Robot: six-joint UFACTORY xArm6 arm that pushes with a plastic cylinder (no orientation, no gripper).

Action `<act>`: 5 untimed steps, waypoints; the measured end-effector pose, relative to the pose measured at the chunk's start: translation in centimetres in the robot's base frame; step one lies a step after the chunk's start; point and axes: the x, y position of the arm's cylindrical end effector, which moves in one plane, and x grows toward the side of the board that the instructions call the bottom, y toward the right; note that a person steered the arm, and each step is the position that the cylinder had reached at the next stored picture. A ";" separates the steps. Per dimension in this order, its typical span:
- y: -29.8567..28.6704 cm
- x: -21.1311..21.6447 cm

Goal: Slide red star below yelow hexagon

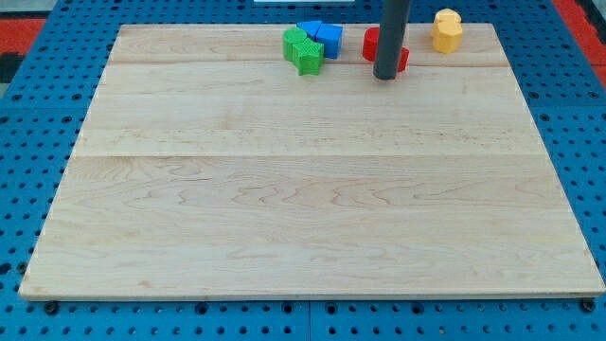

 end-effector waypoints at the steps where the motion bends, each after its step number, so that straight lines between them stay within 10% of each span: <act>1: -1.6 0.0; 5: -5.5 -0.8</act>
